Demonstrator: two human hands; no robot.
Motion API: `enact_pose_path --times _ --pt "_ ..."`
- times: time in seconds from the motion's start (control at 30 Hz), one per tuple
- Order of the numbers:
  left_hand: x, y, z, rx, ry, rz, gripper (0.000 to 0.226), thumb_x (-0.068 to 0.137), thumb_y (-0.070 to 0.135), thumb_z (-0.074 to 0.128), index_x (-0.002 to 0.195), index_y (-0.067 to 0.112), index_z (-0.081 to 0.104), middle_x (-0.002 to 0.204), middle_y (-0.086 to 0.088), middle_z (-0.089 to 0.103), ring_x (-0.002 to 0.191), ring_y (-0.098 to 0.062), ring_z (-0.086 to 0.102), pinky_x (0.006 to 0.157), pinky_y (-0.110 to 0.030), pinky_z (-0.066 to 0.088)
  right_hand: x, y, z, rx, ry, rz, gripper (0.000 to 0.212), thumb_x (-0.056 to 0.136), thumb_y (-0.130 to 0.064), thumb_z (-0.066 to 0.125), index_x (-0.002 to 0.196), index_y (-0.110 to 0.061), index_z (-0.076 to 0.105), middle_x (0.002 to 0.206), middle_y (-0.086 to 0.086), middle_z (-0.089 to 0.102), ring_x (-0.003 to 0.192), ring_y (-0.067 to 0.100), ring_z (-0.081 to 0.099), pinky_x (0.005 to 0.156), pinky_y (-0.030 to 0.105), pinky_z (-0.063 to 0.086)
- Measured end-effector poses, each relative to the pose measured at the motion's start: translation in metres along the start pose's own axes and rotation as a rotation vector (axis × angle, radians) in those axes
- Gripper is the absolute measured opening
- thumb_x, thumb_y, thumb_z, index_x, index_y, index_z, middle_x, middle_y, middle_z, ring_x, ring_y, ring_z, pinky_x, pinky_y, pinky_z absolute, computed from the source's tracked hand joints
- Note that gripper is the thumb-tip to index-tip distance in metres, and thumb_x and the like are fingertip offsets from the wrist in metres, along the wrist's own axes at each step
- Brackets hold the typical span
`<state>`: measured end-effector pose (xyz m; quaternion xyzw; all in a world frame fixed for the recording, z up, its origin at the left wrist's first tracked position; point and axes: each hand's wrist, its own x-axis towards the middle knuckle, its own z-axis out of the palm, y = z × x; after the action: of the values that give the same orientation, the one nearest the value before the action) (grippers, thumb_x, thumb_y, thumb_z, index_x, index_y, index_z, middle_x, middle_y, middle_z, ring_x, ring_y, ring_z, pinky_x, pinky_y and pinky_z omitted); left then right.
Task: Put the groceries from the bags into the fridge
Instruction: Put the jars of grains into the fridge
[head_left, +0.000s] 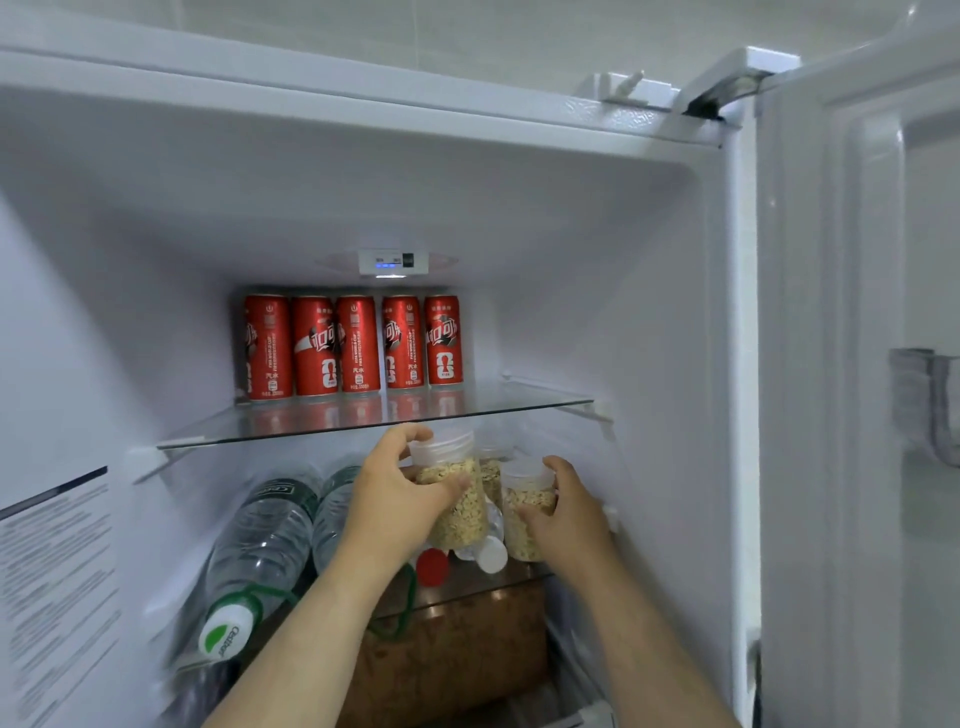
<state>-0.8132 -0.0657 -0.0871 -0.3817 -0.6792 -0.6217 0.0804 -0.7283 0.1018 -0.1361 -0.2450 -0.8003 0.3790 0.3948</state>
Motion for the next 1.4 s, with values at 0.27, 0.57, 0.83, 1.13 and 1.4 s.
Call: enact_pose_path --times 0.27,0.57,0.83,1.13,1.4 --pt "0.008 -0.006 -0.001 -0.026 0.001 -0.014 0.050 0.073 0.021 0.083 0.112 0.033 0.055 0.099 0.022 0.055 0.086 -0.002 0.061 0.065 -0.021 0.053 0.014 0.006 0.006 -0.273 -0.020 -0.085 0.076 0.096 -0.027 0.060 0.156 -0.029 0.012 0.163 -0.003 0.015 0.150 0.019 0.015 0.120 0.040 0.024" --pt "0.020 -0.008 0.005 -0.005 -0.051 -0.020 0.048 0.075 0.020 0.082 0.111 0.031 0.053 0.096 0.018 0.054 0.081 -0.001 0.060 0.055 -0.014 0.049 0.026 0.002 0.006 -0.380 -0.042 -0.252 0.058 0.090 0.001 0.057 0.143 -0.021 0.046 0.151 -0.004 0.038 0.133 0.018 0.043 0.107 0.023 0.031" --pt "0.026 -0.015 0.011 -0.051 -0.049 0.003 0.044 0.080 0.026 0.077 0.113 0.034 0.049 0.099 0.020 0.056 0.090 0.000 0.059 0.070 -0.023 0.054 0.051 0.003 0.026 -0.351 -0.057 -0.239 0.057 0.090 0.000 0.059 0.142 -0.017 0.045 0.150 0.000 0.038 0.134 0.020 0.042 0.110 0.026 0.032" --pt "0.027 -0.020 0.010 0.002 -0.107 0.032 0.047 0.084 0.028 0.073 0.119 0.037 0.044 0.111 0.014 0.055 0.098 -0.004 0.057 0.082 -0.031 0.055 0.057 0.007 0.031 -0.270 -0.060 -0.173 0.068 0.094 0.000 0.050 0.153 -0.027 0.028 0.162 -0.003 0.020 0.149 0.019 0.021 0.118 0.032 0.020" --pt "0.023 -0.005 0.040 -0.071 -0.247 0.032 0.045 0.083 0.021 0.074 0.114 0.034 0.044 0.106 0.014 0.054 0.091 -0.004 0.060 0.067 -0.019 0.055 -0.014 -0.020 -0.011 0.405 0.219 -0.138 0.036 0.101 -0.012 0.049 0.128 -0.033 0.060 0.128 -0.016 0.060 0.118 0.008 0.057 0.098 0.031 0.051"
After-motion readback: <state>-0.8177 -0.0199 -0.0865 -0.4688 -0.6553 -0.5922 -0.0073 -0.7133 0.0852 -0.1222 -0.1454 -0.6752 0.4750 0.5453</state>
